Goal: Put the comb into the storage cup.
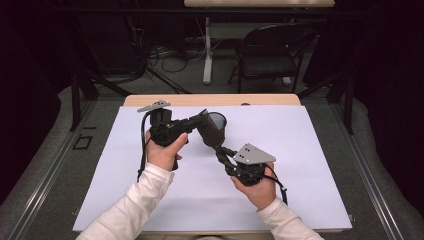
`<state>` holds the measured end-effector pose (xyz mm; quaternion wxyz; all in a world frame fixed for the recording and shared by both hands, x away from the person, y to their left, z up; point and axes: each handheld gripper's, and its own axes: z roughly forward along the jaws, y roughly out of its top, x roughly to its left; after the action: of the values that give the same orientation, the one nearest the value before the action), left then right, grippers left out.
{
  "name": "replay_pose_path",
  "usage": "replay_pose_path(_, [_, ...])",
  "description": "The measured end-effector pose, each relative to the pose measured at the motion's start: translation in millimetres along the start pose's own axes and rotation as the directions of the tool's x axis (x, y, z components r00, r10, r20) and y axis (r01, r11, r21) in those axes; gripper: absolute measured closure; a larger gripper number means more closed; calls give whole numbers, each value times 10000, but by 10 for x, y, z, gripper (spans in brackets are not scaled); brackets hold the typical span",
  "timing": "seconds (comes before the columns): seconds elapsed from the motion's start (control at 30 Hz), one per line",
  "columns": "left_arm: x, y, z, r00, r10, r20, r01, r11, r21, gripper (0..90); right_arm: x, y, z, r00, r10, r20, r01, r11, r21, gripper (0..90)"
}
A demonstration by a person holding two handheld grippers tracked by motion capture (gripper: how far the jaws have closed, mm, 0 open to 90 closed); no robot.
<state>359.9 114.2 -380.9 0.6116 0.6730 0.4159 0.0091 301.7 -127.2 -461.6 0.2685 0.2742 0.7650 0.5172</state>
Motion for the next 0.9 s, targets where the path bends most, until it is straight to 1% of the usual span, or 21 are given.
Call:
replay_pose_path(0.3, [34,-14,1,9995,-284,129,284,9996,-13,833,1,-9,9,10000,-6,8,6,10000,62,724])
replay_pose_path(0.63, [48,-18,6,9975,-619,346,622,9980,-77,842,-1,-13,13,10000,-13,33,13,10000,33,724])
replay_pose_path(0.9, [51,-20,10,9968,-682,407,687,9976,-89,844,-1,-15,15,10000,-25,64,25,10000,27,723])
